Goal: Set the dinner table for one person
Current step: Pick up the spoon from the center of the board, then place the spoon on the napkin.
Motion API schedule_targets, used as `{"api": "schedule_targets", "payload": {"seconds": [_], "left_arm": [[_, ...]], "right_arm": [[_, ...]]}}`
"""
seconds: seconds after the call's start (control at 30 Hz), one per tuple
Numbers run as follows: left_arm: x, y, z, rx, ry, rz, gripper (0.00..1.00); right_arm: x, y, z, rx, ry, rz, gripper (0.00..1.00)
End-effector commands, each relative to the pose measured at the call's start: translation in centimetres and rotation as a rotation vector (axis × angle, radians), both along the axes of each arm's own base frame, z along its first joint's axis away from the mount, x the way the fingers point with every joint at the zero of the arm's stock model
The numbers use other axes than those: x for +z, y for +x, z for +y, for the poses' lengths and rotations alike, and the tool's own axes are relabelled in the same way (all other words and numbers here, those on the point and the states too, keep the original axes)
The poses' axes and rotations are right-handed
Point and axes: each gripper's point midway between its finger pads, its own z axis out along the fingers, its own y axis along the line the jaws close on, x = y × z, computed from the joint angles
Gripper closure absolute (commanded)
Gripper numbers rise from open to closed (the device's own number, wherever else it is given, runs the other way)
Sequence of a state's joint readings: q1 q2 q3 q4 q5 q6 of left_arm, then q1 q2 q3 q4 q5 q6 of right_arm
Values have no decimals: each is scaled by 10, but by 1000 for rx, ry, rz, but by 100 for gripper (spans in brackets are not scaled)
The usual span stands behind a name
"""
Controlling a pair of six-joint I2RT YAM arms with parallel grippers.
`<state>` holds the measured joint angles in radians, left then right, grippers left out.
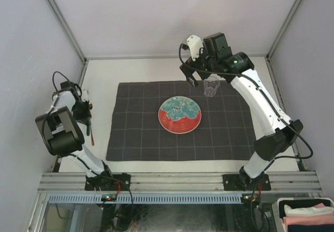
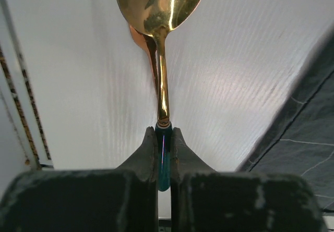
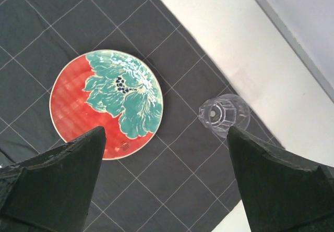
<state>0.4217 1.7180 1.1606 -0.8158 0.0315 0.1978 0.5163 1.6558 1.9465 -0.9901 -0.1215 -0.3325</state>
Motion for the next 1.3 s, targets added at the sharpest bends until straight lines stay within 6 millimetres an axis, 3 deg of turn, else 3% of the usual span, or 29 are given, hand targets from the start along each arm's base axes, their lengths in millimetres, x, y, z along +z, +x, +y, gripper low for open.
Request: {"api": "schedule_targets", "payload": {"seconds": [0.0, 0.23, 0.57, 0.8, 0.97, 1.13, 1.27], "left_arm": [[46, 12, 5, -61, 28, -88, 100], [75, 21, -11, -168, 17, -135, 100], [94, 15, -93, -595, -183, -166, 100], [114, 19, -124, -634, -350, -178, 100], [113, 31, -140, -664, -354, -156, 100], [89, 31, -159, -830, -275, -43, 100], [91, 34, -184, -937, -247, -35, 100]], "right_arm": [[8, 1, 10, 17, 49, -35, 0], [-2, -2, 5, 16, 31, -44, 0], [-1, 11, -8, -21, 38, -77, 0], [-9, 5, -22, -42, 35, -82, 0], [-15, -4, -28, -40, 39, -72, 0], [-10, -7, -34, -43, 40, -83, 0], [-8, -7, -42, -58, 35, -89, 0]]}}
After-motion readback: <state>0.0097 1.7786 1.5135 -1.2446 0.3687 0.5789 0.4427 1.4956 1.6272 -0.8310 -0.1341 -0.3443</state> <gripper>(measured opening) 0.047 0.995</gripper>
